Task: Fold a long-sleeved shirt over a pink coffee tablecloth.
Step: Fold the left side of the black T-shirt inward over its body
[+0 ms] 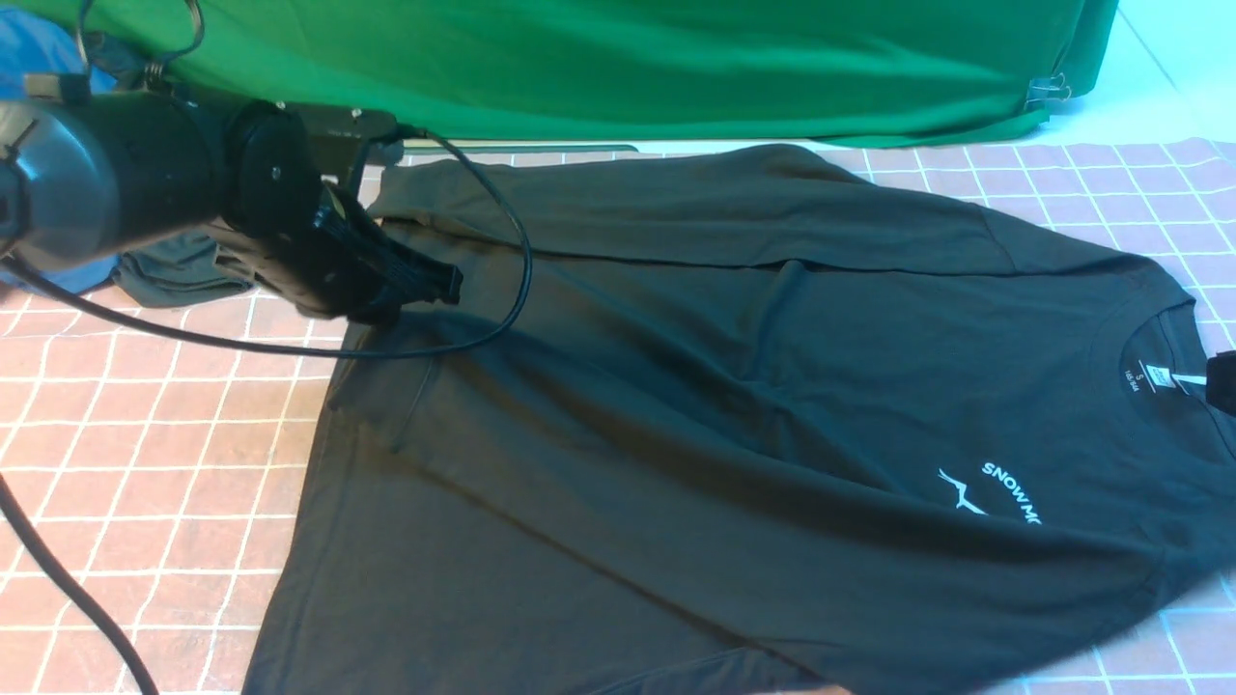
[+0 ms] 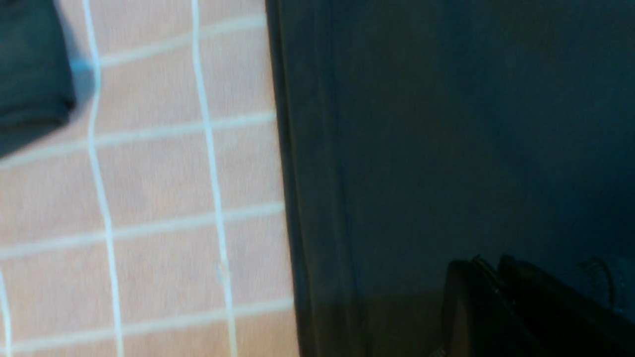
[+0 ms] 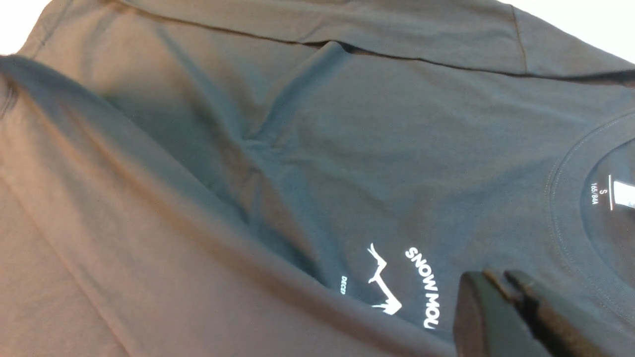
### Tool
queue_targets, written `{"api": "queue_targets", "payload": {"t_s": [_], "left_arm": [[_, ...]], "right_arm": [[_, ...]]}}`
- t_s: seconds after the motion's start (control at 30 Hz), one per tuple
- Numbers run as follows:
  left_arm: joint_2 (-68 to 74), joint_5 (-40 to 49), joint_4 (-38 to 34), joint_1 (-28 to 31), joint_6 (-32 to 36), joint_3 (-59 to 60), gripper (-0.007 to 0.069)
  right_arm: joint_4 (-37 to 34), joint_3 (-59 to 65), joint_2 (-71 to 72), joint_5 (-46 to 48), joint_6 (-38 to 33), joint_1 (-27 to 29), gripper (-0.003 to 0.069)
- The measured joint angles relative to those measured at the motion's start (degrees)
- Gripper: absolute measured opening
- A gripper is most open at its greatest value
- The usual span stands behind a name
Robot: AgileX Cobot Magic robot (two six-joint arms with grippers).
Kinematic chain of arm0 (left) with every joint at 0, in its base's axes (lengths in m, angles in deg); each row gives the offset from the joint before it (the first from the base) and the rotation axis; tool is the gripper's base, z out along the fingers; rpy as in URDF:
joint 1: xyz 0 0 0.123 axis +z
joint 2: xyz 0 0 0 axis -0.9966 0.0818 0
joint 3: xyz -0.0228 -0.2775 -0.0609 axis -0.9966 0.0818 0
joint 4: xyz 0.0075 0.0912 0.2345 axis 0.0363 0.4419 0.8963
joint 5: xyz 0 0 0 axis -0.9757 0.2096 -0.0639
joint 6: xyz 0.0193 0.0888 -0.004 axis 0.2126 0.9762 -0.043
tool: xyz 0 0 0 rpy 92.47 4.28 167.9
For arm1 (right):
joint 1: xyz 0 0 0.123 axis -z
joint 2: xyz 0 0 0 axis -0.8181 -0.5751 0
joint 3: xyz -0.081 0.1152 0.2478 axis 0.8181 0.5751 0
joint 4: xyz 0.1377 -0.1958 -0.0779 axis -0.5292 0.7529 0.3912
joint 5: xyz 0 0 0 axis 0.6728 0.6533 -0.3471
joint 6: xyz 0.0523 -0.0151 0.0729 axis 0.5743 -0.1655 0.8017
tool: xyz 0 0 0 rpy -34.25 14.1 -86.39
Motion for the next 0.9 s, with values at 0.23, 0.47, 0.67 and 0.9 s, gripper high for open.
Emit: {"api": "queue_targets", "payload": {"t_s": [0.23, 0.47, 0.67, 0.9], "left_arm": [[0.04, -6.68, 0.18, 0.0, 0.0, 0.0, 0.0046], [2.11, -9.26, 3.56, 0.0, 0.0, 0.0, 0.0046], [4.19, -13.11, 4.4, 0.0, 0.0, 0.0, 0.0046], [4.79, -17.83, 7.7, 0.0, 0.0, 0.0, 0.0046]], "right_arm": [[0.0, 0.0, 0.0, 0.0, 0.0, 0.0, 0.0085], [0.0, 0.0, 0.0, 0.0, 0.0, 0.0, 0.009], [0.0, 0.0, 0.0, 0.0, 0.0, 0.0, 0.009], [0.0, 0.0, 0.0, 0.0, 0.0, 0.0, 0.0091]]}}
